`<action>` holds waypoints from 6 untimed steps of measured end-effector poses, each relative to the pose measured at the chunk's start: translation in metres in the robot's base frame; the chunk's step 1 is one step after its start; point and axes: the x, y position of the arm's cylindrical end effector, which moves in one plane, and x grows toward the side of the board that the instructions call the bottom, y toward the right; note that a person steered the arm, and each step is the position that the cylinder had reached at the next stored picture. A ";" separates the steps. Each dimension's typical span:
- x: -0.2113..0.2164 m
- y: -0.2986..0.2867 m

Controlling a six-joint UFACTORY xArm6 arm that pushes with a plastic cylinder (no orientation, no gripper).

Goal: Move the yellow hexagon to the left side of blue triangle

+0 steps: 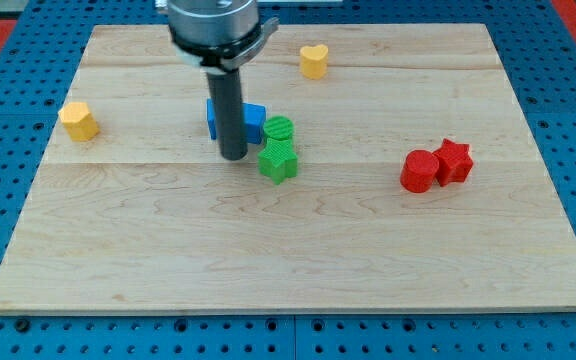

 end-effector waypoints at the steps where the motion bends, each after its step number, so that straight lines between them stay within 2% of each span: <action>1: 0.028 -0.053; 2: 0.029 -0.190; 3: 0.025 -0.226; 4: -0.025 -0.226; 5: -0.033 -0.225; 6: -0.072 -0.198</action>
